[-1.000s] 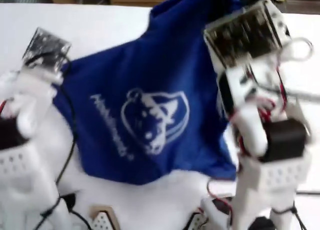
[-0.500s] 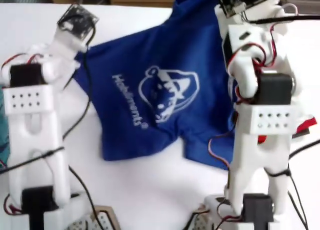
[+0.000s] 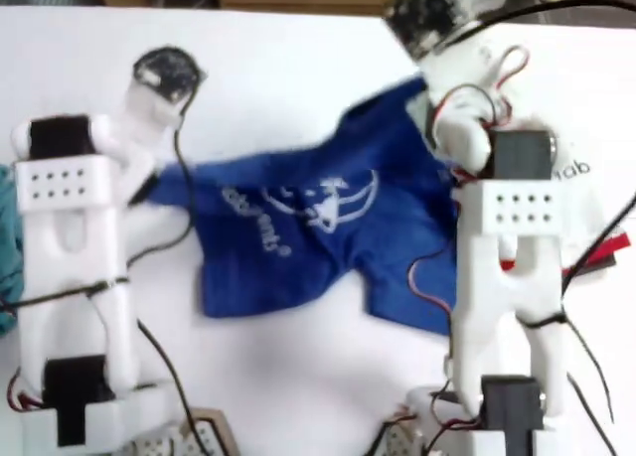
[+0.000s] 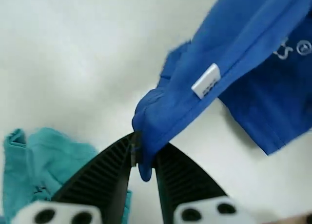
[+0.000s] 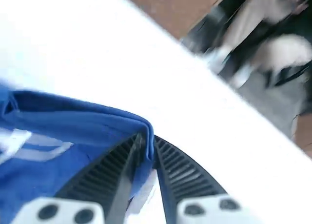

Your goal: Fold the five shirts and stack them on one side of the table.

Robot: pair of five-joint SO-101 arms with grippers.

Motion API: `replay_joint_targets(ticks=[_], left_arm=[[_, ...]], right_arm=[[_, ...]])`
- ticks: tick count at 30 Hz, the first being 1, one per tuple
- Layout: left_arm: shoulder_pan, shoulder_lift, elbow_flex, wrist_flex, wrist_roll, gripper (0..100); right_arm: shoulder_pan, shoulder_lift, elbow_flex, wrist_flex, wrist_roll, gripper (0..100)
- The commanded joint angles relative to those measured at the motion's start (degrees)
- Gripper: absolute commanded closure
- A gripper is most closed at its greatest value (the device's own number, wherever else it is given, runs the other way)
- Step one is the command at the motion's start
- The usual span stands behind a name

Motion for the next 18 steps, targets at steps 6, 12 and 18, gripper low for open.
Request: replay_joint_targets(ticks=[6,12,18], left_arm=[[1.67,-0.35,12.53,-1.93,-2.81,98],[6.24,-0.44,20.97,-5.01,-2.81,98],[9.32,-0.35,27.47,-8.97,-2.46,98]], right_arm=[[4.70,-0.22,7.38,6.90,4.92,97.8],[8.22,-0.31,9.49,10.24,8.18,97.8],[8.75,-0.31,19.34,10.07,9.05,97.8]])
